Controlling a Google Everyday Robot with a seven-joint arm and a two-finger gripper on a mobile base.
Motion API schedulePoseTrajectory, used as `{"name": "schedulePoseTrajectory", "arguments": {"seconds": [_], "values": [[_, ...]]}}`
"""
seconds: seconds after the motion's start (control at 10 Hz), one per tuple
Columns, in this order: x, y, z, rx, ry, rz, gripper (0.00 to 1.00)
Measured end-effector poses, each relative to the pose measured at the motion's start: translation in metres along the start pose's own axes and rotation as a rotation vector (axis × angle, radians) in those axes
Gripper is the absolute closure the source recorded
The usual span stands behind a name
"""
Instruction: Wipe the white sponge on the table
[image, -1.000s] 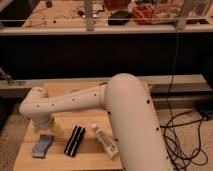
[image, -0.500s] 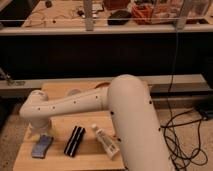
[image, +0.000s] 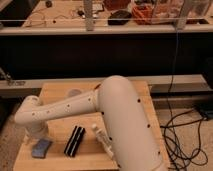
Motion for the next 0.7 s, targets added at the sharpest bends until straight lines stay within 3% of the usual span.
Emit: {"name": "schedulePoseTrajectory", "arguments": {"seconds": [0.7], "values": [[-0.007,0.005,0.012,-0.067,-0.041,0.058,0.2]]}}
